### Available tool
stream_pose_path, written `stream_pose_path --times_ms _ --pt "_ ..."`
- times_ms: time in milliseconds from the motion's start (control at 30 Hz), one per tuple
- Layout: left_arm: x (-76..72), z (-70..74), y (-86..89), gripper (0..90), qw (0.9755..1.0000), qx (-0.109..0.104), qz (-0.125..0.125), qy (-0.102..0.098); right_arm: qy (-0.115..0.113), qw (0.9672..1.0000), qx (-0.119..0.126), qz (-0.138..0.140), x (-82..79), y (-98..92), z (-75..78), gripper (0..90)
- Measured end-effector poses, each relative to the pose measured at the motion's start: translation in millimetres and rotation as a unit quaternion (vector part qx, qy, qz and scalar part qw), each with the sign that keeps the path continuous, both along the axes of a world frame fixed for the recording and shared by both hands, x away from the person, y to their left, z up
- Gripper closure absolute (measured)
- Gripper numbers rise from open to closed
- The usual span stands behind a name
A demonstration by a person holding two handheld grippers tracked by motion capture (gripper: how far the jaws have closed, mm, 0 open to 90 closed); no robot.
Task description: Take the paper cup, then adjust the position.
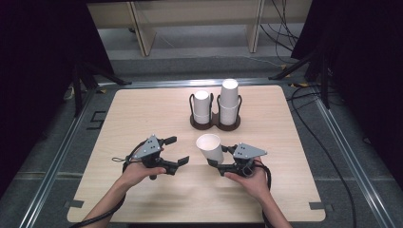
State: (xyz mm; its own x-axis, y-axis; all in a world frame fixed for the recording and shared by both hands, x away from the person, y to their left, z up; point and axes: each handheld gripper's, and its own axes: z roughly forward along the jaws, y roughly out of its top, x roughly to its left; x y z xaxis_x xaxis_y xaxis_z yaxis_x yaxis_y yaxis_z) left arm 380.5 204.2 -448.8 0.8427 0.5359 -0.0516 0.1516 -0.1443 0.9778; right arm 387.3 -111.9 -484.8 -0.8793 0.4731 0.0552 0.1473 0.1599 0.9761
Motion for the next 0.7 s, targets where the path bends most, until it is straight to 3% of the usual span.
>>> stream_pose_path --times_ms 33,67,100,167,200,233,267,300,333,367,433,500,533,567,633,700 --pt "-0.5 0.1 0.1 7.9 1.0000 -0.005 0.002 -0.003 0.021 0.9998 -0.001 0.000 -2.1 -0.2 0.6 35.0" --pt "-0.4 -0.2 -0.2 7.9 0.9999 -0.011 0.002 -0.004 0.004 0.9999 -0.011 -0.001 -0.6 -1.6 1.7 35.0" --pt "-0.6 -0.4 -0.6 7.9 0.9999 -0.012 0.002 -0.002 -0.013 0.9999 -0.007 -0.006 1.0 -1.9 1.6 34.9" --pt "-1.0 0.0 -1.5 7.8 1.0000 -0.004 0.008 0.003 -0.010 0.9999 0.006 -0.007 0.4 -1.5 1.7 34.9" --pt "-0.2 -1.0 -3.6 7.7 0.9999 -0.010 0.006 0.004 -0.011 0.9999 0.003 -0.008 0.4 -1.5 2.0 34.9" --pt "-0.4 -0.7 -4.7 7.6 0.9999 -0.005 0.006 0.007 -0.001 0.9999 0.010 -0.011 -0.6 0.5 0.9 34.9" --pt "0.4 -1.8 -7.7 7.7 0.9999 -0.013 0.001 0.007 0.014 0.9998 0.010 0.008 -0.4 1.0 0.3 34.8" --pt "0.2 -1.2 -8.7 7.6 0.9999 -0.003 -0.001 0.010 0.020 0.9998 0.004 -0.001 -1.5 1.5 0.2 34.8" --pt "1.1 -2.1 -10.8 7.5 0.9999 -0.010 -0.004 0.007 0.022 0.9997 0.007 0.006 -0.8 2.6 -0.4 34.8" --pt "1.5 -1.7 -12.2 7.6 0.9999 -0.004 -0.006 0.009 -0.007 0.9999 0.008 0.002 2.3 2.7 -0.8 34.8" --pt "2.3 -1.1 -13.6 7.6 0.9999 0.000 -0.007 0.009 0.005 0.9999 0.011 0.010 2.6 3.8 -0.4 34.8" --pt "2.9 -0.6 -13.9 7.6 0.9999 -0.002 -0.007 0.011 -0.012 0.9999 0.011 0.004 4.0 3.4 -0.1 34.8" --pt "3.1 -0.5 -13.7 7.6 0.9999 -0.001 -0.007 0.010 0.005 0.9999 0.012 0.008 2.4 3.0 0.3 34.8" --pt "3.5 -0.2 -13.4 7.6 0.9999 0.000 -0.005 0.010 0.001 0.9999 0.011 0.006 2.3 2.3 0.1 34.8" --pt "4.8 0.8 -14.5 7.6 0.9998 -0.011 -0.006 0.015 0.014 0.9999 0.004 0.000 -0.9 0.2 0.2 34.7" --pt "5.7 2.5 -17.3 7.6 0.9996 -0.018 -0.010 0.018 0.002 0.9999 0.011 -0.005 -0.7 -1.5 -0.9 34.7"
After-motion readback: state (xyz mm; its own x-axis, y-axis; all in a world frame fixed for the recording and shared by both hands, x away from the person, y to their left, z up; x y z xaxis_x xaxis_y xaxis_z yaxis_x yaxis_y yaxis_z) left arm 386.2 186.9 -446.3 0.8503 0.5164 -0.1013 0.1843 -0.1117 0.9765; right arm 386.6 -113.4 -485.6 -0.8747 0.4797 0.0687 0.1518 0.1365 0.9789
